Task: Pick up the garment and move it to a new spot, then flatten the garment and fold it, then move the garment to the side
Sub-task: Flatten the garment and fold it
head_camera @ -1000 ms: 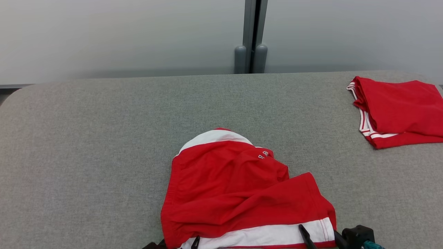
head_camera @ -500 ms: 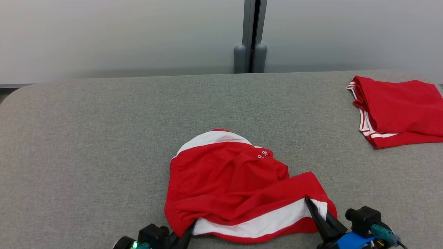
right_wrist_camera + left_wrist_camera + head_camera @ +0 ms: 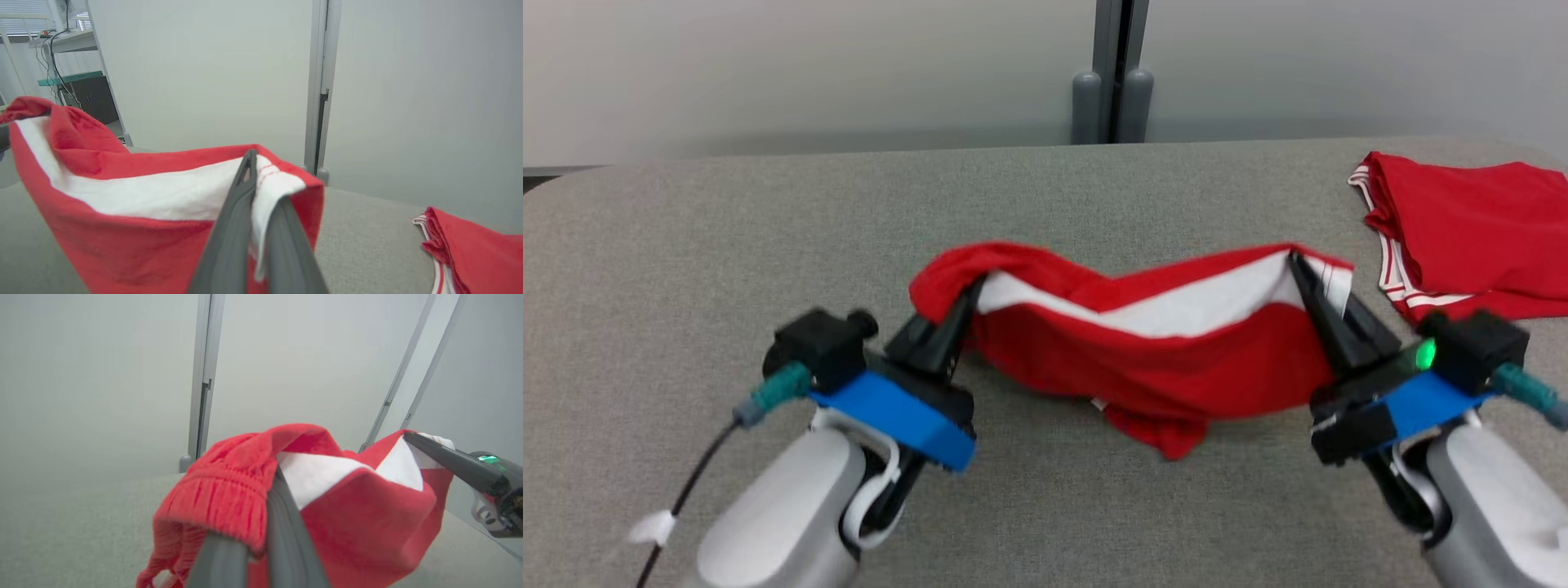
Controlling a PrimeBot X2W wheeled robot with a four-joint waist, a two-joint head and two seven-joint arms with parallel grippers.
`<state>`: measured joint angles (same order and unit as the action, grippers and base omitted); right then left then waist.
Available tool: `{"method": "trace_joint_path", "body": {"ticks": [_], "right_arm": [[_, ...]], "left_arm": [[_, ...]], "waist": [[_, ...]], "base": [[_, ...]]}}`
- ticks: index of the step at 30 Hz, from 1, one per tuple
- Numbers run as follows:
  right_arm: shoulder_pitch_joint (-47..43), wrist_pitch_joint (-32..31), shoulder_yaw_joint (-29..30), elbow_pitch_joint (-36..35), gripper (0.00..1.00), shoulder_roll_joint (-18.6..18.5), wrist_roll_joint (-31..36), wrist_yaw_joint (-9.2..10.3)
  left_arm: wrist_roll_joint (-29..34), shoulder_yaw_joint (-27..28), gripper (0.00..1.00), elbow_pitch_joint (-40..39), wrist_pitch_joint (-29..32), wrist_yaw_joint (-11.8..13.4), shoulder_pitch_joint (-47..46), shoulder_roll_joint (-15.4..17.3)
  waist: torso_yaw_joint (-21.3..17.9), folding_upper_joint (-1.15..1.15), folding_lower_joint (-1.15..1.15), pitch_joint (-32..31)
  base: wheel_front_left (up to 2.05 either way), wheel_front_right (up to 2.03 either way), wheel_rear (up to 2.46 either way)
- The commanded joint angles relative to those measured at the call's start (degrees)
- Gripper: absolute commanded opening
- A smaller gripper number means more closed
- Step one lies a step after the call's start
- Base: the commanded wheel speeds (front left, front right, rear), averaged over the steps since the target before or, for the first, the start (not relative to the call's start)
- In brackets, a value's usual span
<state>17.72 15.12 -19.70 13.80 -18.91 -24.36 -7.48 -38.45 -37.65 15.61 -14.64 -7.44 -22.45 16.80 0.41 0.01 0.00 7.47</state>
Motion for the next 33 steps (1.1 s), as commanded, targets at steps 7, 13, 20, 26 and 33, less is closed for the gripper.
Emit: {"method": "trace_joint_path", "body": {"ticks": [7,13,20,26,33], "right_arm": [[23.3,0.0,-1.5,6.8,0.00,-2.6,-4.7,-0.03],[42.9,-0.3,-2.2,17.5,0.00,-0.9,-11.4,-0.02],[55.6,0.1,-3.9,24.1,0.00,-1.0,-15.6,-0.03],[51.7,0.1,-7.7,22.9,0.00,-1.6,-16.1,-0.03],[35.5,0.1,-11.2,16.7,0.00,-3.0,-15.5,-0.02]], "left_arm": [[-6.6,0.5,0.00,4.6,3.1,0.0,-23.5,0.4],[-11.9,0.7,0.00,13.1,4.5,0.0,-42.2,-0.6],[-14.2,-3.3,0.00,19.2,2.3,0.0,-55.1,-2.5],[-17.5,-8.6,0.00,20.5,0.5,0.0,-52.4,-1.3],[-21.6,-11.0,0.00,16.5,-0.5,0.0,-36.3,1.4]], "waist": [[-0.5,-0.01,0.00,6.5],[-1.8,-0.01,0.00,11.5],[-1.7,-0.01,0.00,14.1],[-1.5,-0.01,0.00,14.3],[-1.5,-0.01,0.00,12.9]], "base": [[0.00,0.00,0.00],[0.00,0.00,0.00],[0.00,0.00,0.00],[0.00,0.00,0.00],[0.00,0.00,0.00]]}}
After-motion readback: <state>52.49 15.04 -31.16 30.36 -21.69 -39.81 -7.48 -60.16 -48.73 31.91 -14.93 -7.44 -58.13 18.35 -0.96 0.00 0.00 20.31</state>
